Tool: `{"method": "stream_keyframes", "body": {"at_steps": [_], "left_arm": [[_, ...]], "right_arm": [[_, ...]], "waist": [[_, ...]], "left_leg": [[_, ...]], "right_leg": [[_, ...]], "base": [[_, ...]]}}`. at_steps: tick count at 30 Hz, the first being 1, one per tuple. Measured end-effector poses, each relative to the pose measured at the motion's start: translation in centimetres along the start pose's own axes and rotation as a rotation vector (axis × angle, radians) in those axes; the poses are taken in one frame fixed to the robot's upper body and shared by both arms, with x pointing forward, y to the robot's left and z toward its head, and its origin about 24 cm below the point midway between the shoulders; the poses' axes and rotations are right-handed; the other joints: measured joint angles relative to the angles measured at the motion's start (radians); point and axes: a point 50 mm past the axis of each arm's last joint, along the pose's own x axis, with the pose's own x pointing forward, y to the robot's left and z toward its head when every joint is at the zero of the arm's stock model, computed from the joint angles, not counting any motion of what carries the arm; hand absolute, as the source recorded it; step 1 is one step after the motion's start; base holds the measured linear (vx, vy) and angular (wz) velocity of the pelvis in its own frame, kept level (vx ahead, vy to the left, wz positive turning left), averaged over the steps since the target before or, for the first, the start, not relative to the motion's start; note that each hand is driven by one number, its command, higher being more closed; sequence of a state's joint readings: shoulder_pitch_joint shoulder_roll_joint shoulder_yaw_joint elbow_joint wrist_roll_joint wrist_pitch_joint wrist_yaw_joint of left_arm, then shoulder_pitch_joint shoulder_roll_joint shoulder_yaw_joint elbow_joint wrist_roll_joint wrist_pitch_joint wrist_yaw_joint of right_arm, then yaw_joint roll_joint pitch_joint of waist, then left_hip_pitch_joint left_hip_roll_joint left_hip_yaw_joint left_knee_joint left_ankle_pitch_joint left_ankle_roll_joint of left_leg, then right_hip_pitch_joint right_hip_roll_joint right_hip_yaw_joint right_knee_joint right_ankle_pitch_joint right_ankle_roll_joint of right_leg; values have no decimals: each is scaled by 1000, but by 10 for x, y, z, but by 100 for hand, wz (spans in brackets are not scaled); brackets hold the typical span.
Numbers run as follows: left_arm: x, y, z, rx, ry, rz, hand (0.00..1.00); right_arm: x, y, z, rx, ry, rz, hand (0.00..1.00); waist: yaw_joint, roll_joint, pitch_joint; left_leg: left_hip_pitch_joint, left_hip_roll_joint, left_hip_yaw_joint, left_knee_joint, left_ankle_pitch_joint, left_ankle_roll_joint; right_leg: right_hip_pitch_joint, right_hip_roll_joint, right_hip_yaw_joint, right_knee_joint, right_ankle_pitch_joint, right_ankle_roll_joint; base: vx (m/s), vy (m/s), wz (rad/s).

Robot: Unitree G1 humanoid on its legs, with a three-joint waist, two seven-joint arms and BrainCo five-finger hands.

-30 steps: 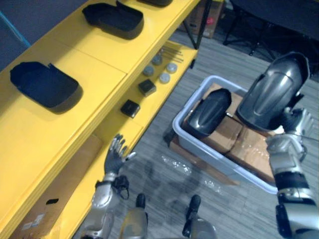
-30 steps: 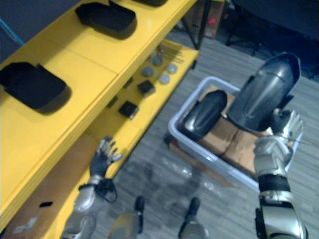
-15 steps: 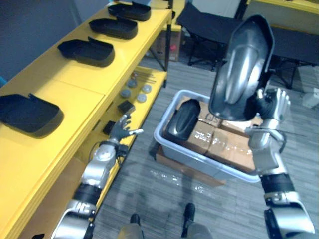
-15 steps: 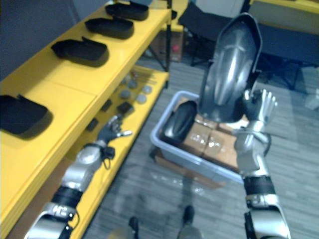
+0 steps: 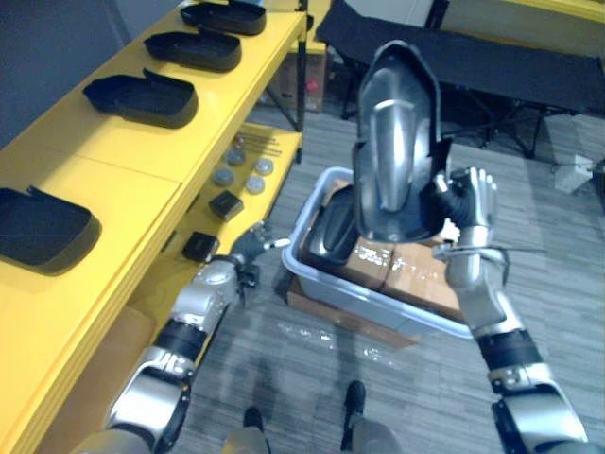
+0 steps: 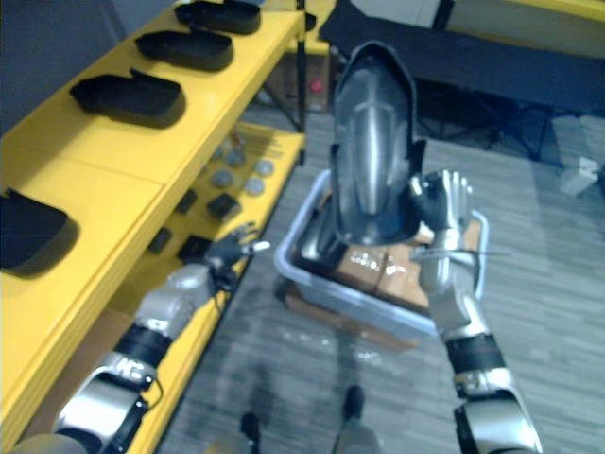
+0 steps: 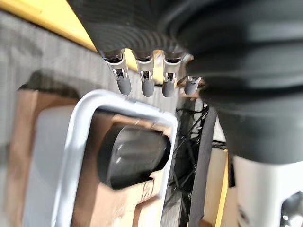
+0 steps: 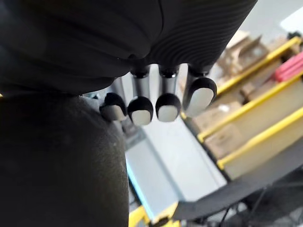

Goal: Walk over and take plastic housings, then place them on the shelf

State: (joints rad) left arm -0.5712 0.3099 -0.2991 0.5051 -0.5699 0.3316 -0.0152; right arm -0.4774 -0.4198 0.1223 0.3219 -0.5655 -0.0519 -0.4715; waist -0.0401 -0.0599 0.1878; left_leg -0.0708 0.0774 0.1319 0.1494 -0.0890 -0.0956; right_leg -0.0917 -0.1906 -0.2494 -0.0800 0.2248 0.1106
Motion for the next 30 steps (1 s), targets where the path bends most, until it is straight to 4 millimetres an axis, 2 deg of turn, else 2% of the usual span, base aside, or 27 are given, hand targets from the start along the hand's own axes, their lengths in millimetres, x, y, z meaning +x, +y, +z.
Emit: {"method": "stream_keyframes", "body": {"at_steps": [4, 9, 14, 21, 25, 30], "left_arm": [[2, -5, -10, -100, 49, -17, 0], [7, -16, -26, -193, 122, -10, 0], [9, -21, -41, -246, 194, 9, 0], [9, -16, -55, -265, 244, 67, 0], [5, -11, -64, -299, 248, 90, 0], [5, -6, -60, -378, 228, 100, 0]], "right_arm": [[-4, 10, 8, 11, -38, 51, 100], [-9, 21, 3, -7, -27, 104, 100], [-28, 44, 1, -12, -20, 217, 100], [-52, 62, -6, -5, 23, 307, 100], [-57, 64, -6, -8, 18, 324, 100], [-61, 66, -7, -15, 2, 340, 100]], "waist": [[-2, -2, -2], [-3, -2, -2], [0, -3, -2], [0, -8, -5], [1, -14, -9], [-1, -14, -9]], "left_leg": [[-4, 0, 15, 3, 0, 0], [-4, 2, 15, 3, 0, -1], [-3, 1, 9, 0, 0, -1], [1, 1, -10, 1, -1, 0], [2, 1, -10, 3, -1, 0], [3, 4, -8, 2, 2, -3]], "right_leg": [[-13, -2, 7, 0, 1, -1], [-13, 0, 5, 0, -8, 4], [-9, -1, -2, 0, -3, 0], [10, -1, -20, 0, -2, 1], [12, -1, -20, 0, -3, 2], [10, 0, -22, 0, -9, 2]], "base": [[-52, -8, -12], [0, 0, 0], [27, 1, 4], [14, 2, 8], [-8, -1, 0], [-8, -7, -1]]}}
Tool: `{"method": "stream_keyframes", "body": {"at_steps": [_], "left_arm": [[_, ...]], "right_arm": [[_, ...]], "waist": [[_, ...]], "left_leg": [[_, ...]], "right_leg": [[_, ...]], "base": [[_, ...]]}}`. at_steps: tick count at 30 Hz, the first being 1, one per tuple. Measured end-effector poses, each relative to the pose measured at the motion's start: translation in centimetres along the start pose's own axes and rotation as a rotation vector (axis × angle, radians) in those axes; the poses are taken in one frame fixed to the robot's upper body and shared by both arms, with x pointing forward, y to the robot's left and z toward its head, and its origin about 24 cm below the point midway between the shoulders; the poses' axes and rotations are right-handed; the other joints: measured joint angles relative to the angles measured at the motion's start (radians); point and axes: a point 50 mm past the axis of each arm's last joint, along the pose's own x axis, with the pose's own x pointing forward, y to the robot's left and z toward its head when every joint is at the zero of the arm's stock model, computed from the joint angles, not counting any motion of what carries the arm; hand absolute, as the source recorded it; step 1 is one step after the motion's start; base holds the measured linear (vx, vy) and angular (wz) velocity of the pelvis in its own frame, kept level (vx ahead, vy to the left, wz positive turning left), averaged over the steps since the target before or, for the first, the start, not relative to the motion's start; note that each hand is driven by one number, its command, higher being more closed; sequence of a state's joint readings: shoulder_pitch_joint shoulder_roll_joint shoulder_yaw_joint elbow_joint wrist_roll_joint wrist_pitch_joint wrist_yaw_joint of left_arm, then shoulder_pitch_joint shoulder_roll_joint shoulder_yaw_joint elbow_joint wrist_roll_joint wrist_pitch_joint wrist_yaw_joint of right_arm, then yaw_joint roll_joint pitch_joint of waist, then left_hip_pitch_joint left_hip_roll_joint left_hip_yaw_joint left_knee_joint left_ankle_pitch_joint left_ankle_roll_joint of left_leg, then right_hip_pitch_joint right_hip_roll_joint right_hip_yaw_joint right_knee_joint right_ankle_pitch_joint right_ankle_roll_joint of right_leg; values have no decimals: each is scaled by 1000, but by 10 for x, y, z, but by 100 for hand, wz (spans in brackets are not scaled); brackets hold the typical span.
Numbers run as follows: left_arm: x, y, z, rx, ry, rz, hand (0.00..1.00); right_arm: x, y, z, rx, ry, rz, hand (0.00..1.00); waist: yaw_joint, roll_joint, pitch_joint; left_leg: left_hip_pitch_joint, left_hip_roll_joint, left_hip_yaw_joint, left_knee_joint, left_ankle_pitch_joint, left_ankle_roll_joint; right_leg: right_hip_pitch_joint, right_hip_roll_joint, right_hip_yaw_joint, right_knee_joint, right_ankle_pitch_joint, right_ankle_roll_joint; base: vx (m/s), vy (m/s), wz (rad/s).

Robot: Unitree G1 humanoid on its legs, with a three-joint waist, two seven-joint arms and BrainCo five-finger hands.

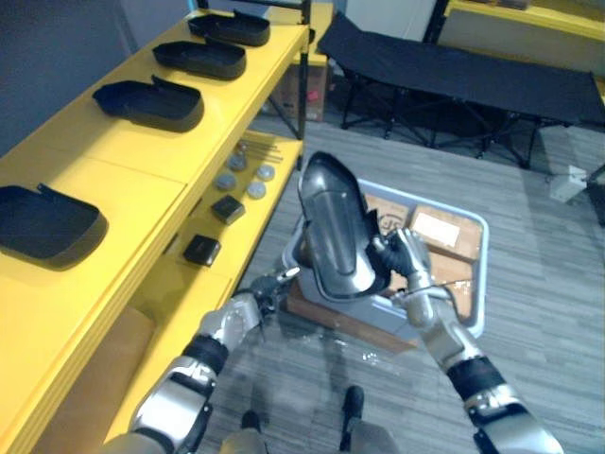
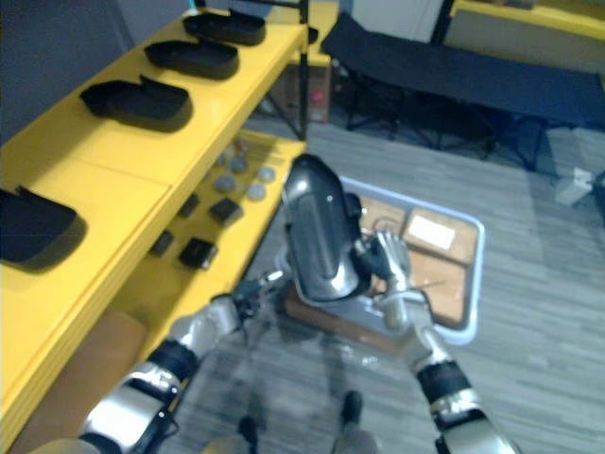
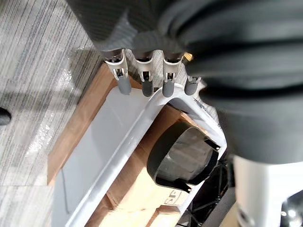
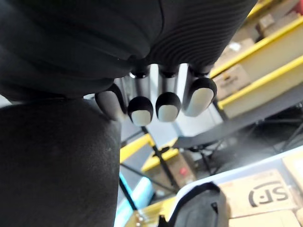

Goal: Walk over and take plastic housings, then place them on the shelf

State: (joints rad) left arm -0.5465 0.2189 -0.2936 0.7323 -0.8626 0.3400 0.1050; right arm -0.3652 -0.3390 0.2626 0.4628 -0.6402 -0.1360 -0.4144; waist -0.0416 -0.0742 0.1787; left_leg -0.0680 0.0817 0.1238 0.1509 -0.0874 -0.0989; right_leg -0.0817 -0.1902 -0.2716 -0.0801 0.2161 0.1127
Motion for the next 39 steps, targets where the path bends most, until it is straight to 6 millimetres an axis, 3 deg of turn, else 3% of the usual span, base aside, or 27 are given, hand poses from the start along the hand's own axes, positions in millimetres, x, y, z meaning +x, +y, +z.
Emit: {"method": "stream_keyframes", "body": {"at_steps": [9, 13, 20, 26, 35, 39], "left_arm": [[-1, 4, 9, -99, -66, 7, 0], [-4, 11, 17, -233, -110, 5, 0], [-6, 13, 7, -385, -81, -81, 0], [-8, 14, -1, -390, -46, -90, 0], [-7, 11, -13, -318, 12, -114, 0], [-6, 4, -22, -209, 43, -126, 0]], "right_arm": [[-12, 13, -8, -7, 29, 57, 100], [-15, 19, -4, 4, 24, 75, 100], [-19, 27, -7, 16, 51, 98, 100], [-21, 29, -7, 19, 55, 104, 100], [-21, 31, -6, 26, 45, 134, 100], [-21, 31, -5, 25, 40, 150, 100]], "waist": [[1, 0, -19], [1, 0, -19], [0, 2, -20], [0, 26, -34], [1, 28, -34], [3, 28, -34]], "left_leg": [[11, 1, -8, -6, 1, -2], [13, 2, -10, -6, 1, -1], [14, 10, -32, -8, 6, -8], [18, 9, -32, -20, 6, -9], [27, 6, -29, -24, 6, -8], [27, 6, -18, -23, 6, -8]], "right_leg": [[15, 0, -17, -1, 2, -1], [19, -4, -25, -10, 0, 2], [33, 0, -55, -10, -16, 0], [32, 1, -56, -10, -14, 0], [36, -2, -52, -10, -12, 3], [29, 0, -37, -10, -9, 0]], "base": [[24, -5, 2], [0, 0, 0], [-1, -12, 8], [35, -2, 2], [0, 0, 0], [-13, 0, -7]]}}
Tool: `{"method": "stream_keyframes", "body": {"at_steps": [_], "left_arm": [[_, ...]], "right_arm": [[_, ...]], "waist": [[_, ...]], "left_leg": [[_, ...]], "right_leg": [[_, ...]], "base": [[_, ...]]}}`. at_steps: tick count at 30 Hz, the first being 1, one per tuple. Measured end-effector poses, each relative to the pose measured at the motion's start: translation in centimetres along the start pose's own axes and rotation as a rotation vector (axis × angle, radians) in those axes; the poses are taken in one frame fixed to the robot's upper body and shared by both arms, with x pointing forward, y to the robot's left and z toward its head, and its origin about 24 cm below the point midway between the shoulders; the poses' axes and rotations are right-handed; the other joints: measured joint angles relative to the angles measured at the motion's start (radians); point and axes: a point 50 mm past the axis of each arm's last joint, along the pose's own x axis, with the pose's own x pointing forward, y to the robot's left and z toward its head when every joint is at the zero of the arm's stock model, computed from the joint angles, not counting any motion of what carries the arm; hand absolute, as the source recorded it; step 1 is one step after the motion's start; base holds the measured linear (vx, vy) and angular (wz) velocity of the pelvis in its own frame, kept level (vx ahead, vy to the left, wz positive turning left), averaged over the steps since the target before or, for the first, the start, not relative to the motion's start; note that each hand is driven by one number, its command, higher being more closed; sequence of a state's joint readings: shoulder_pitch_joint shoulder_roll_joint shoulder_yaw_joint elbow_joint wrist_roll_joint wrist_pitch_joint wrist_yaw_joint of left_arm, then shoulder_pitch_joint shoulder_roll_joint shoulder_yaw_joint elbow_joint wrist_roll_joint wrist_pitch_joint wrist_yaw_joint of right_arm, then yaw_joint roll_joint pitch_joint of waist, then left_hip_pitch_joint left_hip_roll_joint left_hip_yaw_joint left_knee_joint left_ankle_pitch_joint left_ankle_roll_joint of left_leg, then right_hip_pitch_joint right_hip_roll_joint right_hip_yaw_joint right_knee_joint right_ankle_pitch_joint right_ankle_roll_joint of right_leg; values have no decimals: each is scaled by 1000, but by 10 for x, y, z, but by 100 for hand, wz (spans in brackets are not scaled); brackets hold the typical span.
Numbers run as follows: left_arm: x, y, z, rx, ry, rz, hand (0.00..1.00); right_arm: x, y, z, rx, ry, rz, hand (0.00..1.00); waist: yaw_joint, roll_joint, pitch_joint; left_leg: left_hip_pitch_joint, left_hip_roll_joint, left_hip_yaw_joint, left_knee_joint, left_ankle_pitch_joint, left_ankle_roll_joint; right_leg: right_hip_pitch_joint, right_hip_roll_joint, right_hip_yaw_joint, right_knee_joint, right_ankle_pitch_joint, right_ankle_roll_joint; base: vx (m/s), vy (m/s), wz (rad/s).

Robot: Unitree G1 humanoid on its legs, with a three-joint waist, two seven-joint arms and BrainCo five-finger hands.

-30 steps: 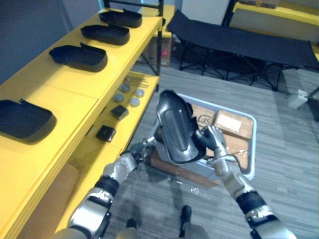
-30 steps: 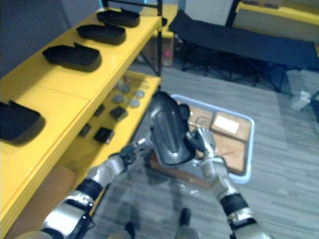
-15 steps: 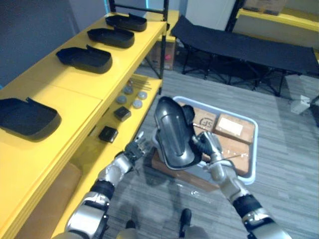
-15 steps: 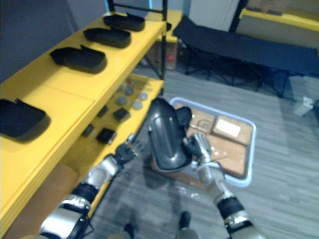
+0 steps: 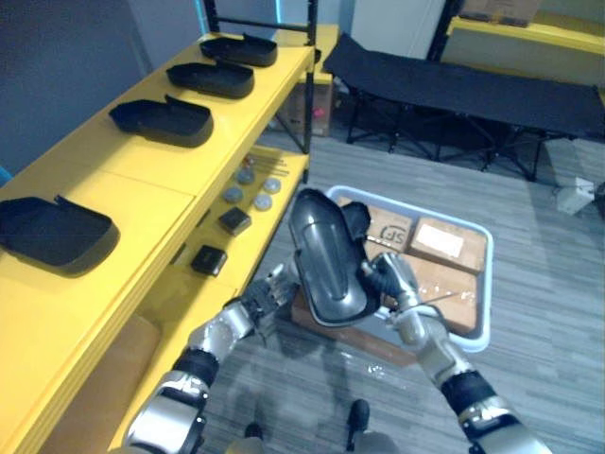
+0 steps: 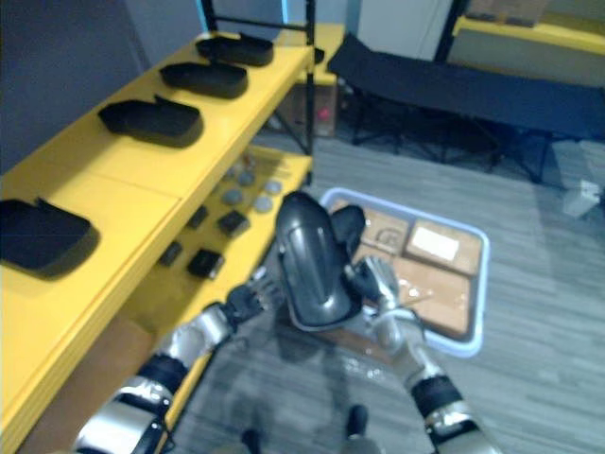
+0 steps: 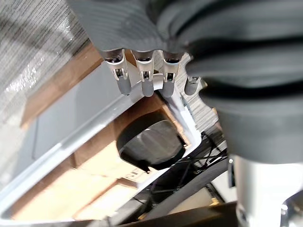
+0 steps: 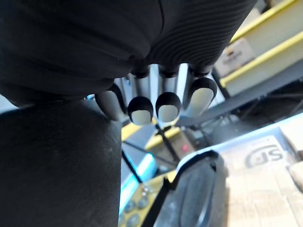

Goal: Walk over and take plastic housings, then place them on the shelf

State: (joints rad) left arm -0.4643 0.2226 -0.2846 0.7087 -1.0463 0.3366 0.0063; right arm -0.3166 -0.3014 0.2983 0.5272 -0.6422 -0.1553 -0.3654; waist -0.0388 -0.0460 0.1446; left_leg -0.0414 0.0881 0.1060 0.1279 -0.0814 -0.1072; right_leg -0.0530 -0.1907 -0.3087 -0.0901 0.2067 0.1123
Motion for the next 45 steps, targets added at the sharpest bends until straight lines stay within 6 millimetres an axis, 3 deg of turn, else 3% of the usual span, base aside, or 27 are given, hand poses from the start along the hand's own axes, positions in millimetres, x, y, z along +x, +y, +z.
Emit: {"method": "stream_keyframes", "body": {"at_steps": [14, 21, 34, 45], "left_arm": [[4, -35, 10, 220, -64, -93, 0], [4, -45, 10, 287, -98, -108, 0], [7, -54, 1, 343, -99, -114, 0], [4, -65, 24, 361, -160, -152, 0]], "right_arm": [[2, -8, -3, -44, -21, 1, 100], [1, -4, -1, -47, -35, 38, 100], [9, 2, 18, -15, -84, 44, 100], [39, -51, 35, -10, -141, -178, 100]], "waist": [[5, 2, 1], [21, 4, 3], [22, 0, 5], [18, -2, 68]], "left_leg": [[-29, -6, -3, 25, -5, 5], [-29, -5, -3, 27, -5, 5], [-27, -3, -2, 24, -5, 5], [-33, 2, 13, 35, -7, 2]], "right_leg": [[-17, 0, 5, 9, 9, -3], [-17, 1, 1, 9, 6, -7], [-16, 2, 0, 9, 5, -10], [-29, 2, 16, 9, 5, -19]], "base": [[-4, 0, 0], [0, 0, 0], [0, 0, 0], [-14, 1, -4]]}}
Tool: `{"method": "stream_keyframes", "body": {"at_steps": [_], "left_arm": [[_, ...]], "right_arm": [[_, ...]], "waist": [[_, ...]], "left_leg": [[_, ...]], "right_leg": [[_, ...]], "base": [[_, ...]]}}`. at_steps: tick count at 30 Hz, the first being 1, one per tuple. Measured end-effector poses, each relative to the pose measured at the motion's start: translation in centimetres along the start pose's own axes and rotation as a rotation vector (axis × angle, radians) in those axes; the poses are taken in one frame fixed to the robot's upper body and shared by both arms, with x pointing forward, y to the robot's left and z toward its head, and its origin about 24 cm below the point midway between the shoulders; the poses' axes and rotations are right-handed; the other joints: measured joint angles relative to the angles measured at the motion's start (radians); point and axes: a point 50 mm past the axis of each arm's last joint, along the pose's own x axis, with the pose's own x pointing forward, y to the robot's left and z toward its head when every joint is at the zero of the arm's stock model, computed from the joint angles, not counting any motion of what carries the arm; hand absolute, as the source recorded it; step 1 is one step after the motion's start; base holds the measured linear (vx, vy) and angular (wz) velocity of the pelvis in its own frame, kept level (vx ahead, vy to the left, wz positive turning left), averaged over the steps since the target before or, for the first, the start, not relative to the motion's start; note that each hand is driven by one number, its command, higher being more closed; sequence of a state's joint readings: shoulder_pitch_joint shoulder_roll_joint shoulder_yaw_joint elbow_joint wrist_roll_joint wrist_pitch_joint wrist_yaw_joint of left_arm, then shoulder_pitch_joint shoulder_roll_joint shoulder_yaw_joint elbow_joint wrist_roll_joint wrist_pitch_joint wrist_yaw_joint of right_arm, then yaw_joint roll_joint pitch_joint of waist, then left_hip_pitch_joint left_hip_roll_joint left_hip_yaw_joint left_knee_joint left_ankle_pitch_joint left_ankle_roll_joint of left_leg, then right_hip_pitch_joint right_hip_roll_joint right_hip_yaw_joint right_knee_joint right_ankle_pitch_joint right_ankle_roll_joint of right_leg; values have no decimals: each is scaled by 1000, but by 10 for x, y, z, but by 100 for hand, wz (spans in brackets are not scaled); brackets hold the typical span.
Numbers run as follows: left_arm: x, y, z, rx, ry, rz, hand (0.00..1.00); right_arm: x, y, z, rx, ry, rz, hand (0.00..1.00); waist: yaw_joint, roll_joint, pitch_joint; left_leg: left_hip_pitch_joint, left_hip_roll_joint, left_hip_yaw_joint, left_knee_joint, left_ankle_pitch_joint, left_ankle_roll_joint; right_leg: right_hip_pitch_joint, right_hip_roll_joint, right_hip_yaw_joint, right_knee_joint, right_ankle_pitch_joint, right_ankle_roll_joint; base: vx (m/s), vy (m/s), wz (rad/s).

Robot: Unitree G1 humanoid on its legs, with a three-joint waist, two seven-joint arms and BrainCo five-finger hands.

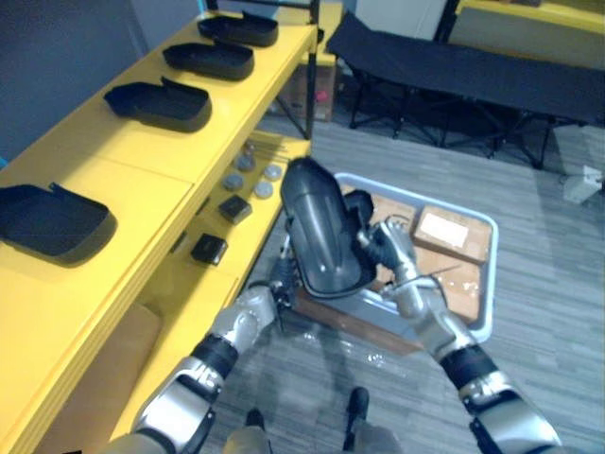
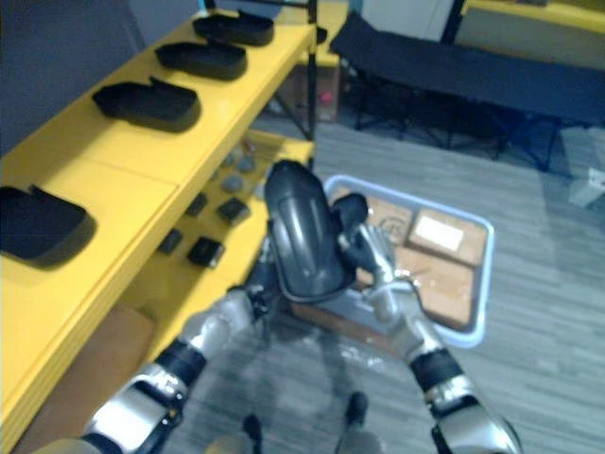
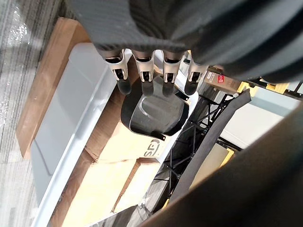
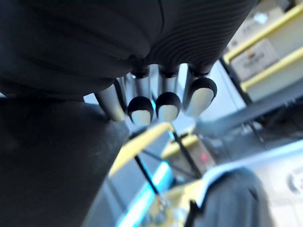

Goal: Walk over and take plastic housings, then place them on the shelf

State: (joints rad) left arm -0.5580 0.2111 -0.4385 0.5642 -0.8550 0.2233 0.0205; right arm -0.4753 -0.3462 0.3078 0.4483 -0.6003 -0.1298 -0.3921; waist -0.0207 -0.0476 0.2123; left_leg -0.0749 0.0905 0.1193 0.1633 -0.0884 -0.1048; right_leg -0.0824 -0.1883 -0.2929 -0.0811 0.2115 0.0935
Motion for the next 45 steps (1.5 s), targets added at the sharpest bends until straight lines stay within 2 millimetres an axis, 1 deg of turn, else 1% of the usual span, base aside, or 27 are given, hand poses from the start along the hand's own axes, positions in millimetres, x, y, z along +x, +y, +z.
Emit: {"method": "stream_keyframes", "body": {"at_steps": [3, 5, 6, 10, 14, 16, 18, 21, 23, 25, 27, 31, 33, 39, 40, 42, 45], "left_arm": [[0, 0, 0, -4, 4, -1, 0], [0, 2, 1, -16, 3, 3, 0], [-1, 5, 5, -42, -10, 12, 0], [-3, 12, 13, -82, -38, 31, 0], [-5, 17, 17, -109, -57, 43, 0], [-5, 18, 20, -113, -73, 50, 0], [-5, 17, 21, -114, -86, 53, 0], [-5, 20, 25, -118, -116, 71, 0], [-6, 21, 33, -115, -156, 90, 0], [-7, 23, 40, -111, -192, 97, 0], [-7, 20, 48, -97, -219, 89, 0], [-8, 6, 70, 4, -299, 51, 0], [-8, 4, 77, 50, -319, 52, 0], [-10, 3, 87, 130, -334, 50, 0], [-10, 2, 87, 133, -334, 46, 0], [-9, -7, 84, 164, -329, 12, 0], [-7, -11, 81, 205, -315, -7, 0]], "right_arm": [[4, -11, -5, 3, 25, -41, 100], [9, -26, -11, -4, 43, -100, 100], [12, -38, -15, -12, 51, -143, 100], [18, -64, -19, -13, 54, -240, 100], [22, -76, -15, -17, 29, -276, 100], [25, -84, -12, -28, 7, -294, 100], [27, -92, -13, -52, 1, -304, 100], [27, -95, -15, -53, 7, -314, 100], [27, -98, -16, -62, 1, -307, 100], [27, -97, -15, -61, -10, -294, 100], [27, -97, -14, -59, -22, -287, 100], [29, -99, -8, -64, -66, -273, 100], [30, -98, -5, -72, -89, -256, 100], [34, -90, 6, -79, -152, -205, 100], [34, -89, 7, -79, -157, -202, 100], [35, -86, 10, -86, -169, -186, 100], [38, -81, 13, -102, -183, -157, 100]], "waist": [[-10, 5, 3], [-20, 16, 15], [-25, 24, 27], [-32, 35, 61], [-46, 44, 83], [-50, 55, 96], [-50, 73, 112], [-51, 85, 119], [-51, 92, 124], [-53, 93, 124], [-52, 96, 126], [-51, 120, 139], [-53, 125, 141], [-56, 125, 141], [-55, 125, 141], [-51, 125, 141], [-51, 125, 141]], "left_leg": [[-2, 1, 0, 3, -6, 0], [-9, -1, 1, 15, -15, 2], [-14, -4, 2, 23, -20, 4], [-15, -8, 8, 25, -24, 7], [-21, -12, 18, 26, -26, 10], [-26, -15, 23, 32, -28, 12], [-29, -15, 27, 43, -34, 13], [-29, -15, 28, 43, -34, 13], [-29, -16, 29, 43, -34, 13], [-29, -16, 30, 44, -34, 13], [-29, -17, 30, 44, -34, 13], [-29, -19, 30, 44, -33, 14], [-28, -19, 31, 43, -33, 14], [-27, -19, 31, 42, -33, 14], [-27, -19, 31, 42, -33, 14], [-27, -19, 29, 44, -33, 14], [-27, -19, 28, 46, -33, 14]], "right_leg": [[-1, 1, 0, 0, 4, 4], [-1, 1, 0, 0, 6, 7], [-4, 0, 4, 1, 8, 11], [-8, -2, 18, 1, 11, 14], [-22, -4, 26, 1, 13, 17], [-26, -5, 32, 1, 16, 17], [-28, -4, 42, 1, 17, 17], [-29, -4, 43, 1, 17, 17], [-30, -5, 46, 1, 17, 17], [-31, -4, 47, 1, 18, 17], [-31, -5, 48, 1, 18, 16], [-30, -7, 48, 1, 20, 16], [-30, -6, 49, 1, 20, 16], [-30, -6, 49, 1, 20, 15], [-29, -6, 49, 1, 20, 15], [-28, -6, 48, 1, 20, 15], [-26, -6, 47, 1, 20, 15]], "base": [[44, 3, -1], [32, 13, 0], [0, 0, 0], [5, 11, -3], [0, 8, -6], [1, 13, -9], [-2, 12, -5], [0, 0, 0], [0, 0, 0], [0, 0, 0], [0, 0, 0], [0, 0, 0], [0, 0, 0], [0, 0, 0], [0, 0, 0], [0, 0, 0], [0, 0, 0]]}}
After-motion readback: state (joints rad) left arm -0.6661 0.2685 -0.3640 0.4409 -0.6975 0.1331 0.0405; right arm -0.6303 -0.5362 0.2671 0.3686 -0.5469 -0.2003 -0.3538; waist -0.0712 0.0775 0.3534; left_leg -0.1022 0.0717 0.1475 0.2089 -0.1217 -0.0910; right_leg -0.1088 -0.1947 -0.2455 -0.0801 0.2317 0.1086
